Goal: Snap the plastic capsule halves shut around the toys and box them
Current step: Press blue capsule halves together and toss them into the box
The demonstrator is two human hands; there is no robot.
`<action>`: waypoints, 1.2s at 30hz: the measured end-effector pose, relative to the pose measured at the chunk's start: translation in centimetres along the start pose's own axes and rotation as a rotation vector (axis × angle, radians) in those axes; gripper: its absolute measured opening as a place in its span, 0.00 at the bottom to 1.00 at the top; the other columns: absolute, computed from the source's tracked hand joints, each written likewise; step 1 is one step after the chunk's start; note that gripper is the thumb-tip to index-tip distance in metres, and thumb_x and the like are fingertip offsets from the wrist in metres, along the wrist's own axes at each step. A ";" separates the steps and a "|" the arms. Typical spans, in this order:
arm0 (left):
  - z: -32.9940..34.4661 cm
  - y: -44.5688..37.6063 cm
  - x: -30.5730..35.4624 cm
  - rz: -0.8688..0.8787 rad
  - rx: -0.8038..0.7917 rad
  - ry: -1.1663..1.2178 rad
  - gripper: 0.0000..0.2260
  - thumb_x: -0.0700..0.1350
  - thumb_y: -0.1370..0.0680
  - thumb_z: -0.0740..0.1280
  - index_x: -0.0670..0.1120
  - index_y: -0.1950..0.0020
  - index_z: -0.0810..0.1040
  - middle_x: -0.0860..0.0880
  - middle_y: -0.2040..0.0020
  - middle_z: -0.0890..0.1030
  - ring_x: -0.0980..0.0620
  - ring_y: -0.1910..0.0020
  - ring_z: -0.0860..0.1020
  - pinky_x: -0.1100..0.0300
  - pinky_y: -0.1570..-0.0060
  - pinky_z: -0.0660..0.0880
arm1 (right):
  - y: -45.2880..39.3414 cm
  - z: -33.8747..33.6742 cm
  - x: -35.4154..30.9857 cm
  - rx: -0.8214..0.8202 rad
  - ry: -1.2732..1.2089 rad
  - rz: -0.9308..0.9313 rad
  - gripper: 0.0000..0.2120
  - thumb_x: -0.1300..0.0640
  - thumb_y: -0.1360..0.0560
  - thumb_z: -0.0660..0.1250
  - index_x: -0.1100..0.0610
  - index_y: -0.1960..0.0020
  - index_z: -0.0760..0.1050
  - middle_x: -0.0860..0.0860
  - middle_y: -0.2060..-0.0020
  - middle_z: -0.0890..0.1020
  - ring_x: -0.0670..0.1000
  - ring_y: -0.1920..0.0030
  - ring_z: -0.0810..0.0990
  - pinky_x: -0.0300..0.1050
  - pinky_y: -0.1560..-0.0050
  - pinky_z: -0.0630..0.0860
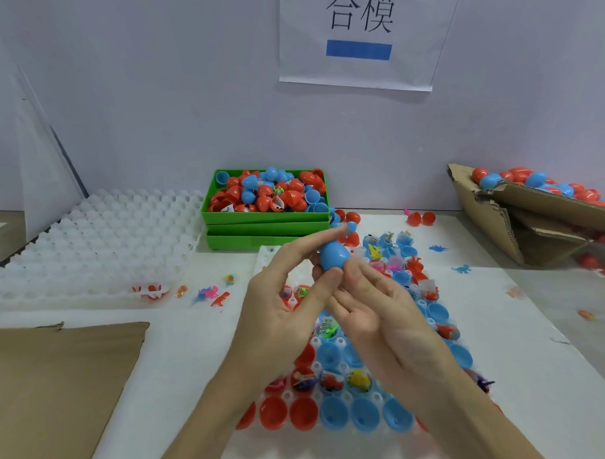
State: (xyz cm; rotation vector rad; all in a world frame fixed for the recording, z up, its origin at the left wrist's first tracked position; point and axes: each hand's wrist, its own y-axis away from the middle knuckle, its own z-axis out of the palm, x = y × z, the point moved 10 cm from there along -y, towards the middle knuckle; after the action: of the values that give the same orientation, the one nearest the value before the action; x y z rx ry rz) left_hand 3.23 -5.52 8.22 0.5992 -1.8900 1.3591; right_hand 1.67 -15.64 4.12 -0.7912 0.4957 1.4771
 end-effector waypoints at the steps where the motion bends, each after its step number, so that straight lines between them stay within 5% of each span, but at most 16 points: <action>1: 0.3 0.0 -0.4 -0.035 -0.028 0.056 0.17 0.42 0.15 0.64 0.49 0.26 0.76 0.55 0.29 0.80 0.48 0.27 0.75 0.53 0.30 0.74 | 0.1 -0.5 -0.9 0.062 0.195 -0.086 0.18 0.52 0.27 0.78 0.54 0.38 0.84 0.54 0.39 0.85 0.53 0.36 0.83 0.40 0.42 0.80; 4: 0.8 0.0 -1.7 -0.182 -0.022 0.230 0.16 0.45 0.14 0.60 0.51 0.27 0.77 0.54 0.30 0.80 0.52 0.29 0.77 0.59 0.32 0.75 | 1.2 -0.1 -4.6 0.190 0.907 -0.456 0.17 0.52 0.25 0.77 0.49 0.37 0.81 0.46 0.46 0.86 0.49 0.43 0.85 0.37 0.44 0.81; 6: 0.6 0.2 -2.9 -0.288 0.029 0.271 0.13 0.49 0.15 0.63 0.52 0.33 0.82 0.50 0.37 0.85 0.50 0.35 0.82 0.52 0.33 0.77 | 2.0 1.0 -5.7 0.228 1.275 -0.670 0.22 0.52 0.26 0.77 0.53 0.33 0.79 0.44 0.46 0.82 0.44 0.46 0.82 0.32 0.44 0.77; 10: 0.2 0.4 -4.7 -0.434 0.058 0.398 0.12 0.48 0.20 0.70 0.44 0.41 0.86 0.43 0.47 0.87 0.47 0.47 0.86 0.51 0.39 0.80 | 2.3 1.8 -5.8 0.211 1.618 -0.810 0.23 0.52 0.24 0.74 0.60 0.31 0.78 0.52 0.44 0.80 0.45 0.46 0.78 0.31 0.40 0.73; 14: 0.9 0.7 -5.6 -0.533 0.026 0.627 0.14 0.46 0.22 0.72 0.37 0.43 0.84 0.38 0.47 0.85 0.47 0.50 0.86 0.61 0.46 0.80 | 2.2 2.3 -5.0 0.117 1.597 -0.782 0.23 0.51 0.19 0.66 0.63 0.29 0.75 0.54 0.41 0.84 0.46 0.44 0.81 0.30 0.37 0.74; 21: 1.9 1.1 -6.3 -0.604 0.029 0.721 0.16 0.49 0.23 0.73 0.38 0.43 0.85 0.36 0.47 0.86 0.46 0.49 0.86 0.59 0.46 0.81 | 2.2 2.2 -5.5 0.116 1.653 -0.780 0.21 0.56 0.20 0.69 0.66 0.31 0.77 0.54 0.47 0.86 0.49 0.51 0.83 0.28 0.43 0.72; 28: 2.0 1.3 -6.8 -0.644 -0.011 0.695 0.15 0.48 0.24 0.76 0.40 0.42 0.86 0.37 0.45 0.86 0.44 0.47 0.86 0.56 0.45 0.82 | 2.0 2.1 -4.9 0.091 1.670 -0.798 0.25 0.52 0.23 0.72 0.62 0.29 0.77 0.55 0.42 0.85 0.52 0.44 0.84 0.41 0.39 0.79; 32: 3.0 1.2 -6.6 -0.692 -0.097 0.813 0.20 0.55 0.26 0.74 0.42 0.43 0.88 0.42 0.47 0.87 0.47 0.45 0.86 0.58 0.45 0.81 | 2.1 2.3 -5.2 0.069 1.520 -0.835 0.26 0.54 0.23 0.73 0.62 0.27 0.74 0.52 0.35 0.82 0.46 0.34 0.79 0.36 0.32 0.73; 36: 3.3 1.1 -5.7 -0.635 -0.139 0.875 0.21 0.57 0.25 0.76 0.43 0.40 0.87 0.41 0.44 0.87 0.47 0.42 0.85 0.58 0.42 0.81 | 1.6 1.1 -4.7 0.036 1.127 -0.633 0.24 0.58 0.23 0.75 0.56 0.28 0.75 0.46 0.35 0.83 0.48 0.35 0.82 0.48 0.36 0.79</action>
State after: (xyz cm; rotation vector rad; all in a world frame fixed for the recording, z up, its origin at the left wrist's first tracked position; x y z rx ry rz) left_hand 5.16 -8.45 2.54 0.3817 -0.9515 0.8409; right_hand -0.37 -18.15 8.02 -1.5579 0.9736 0.3304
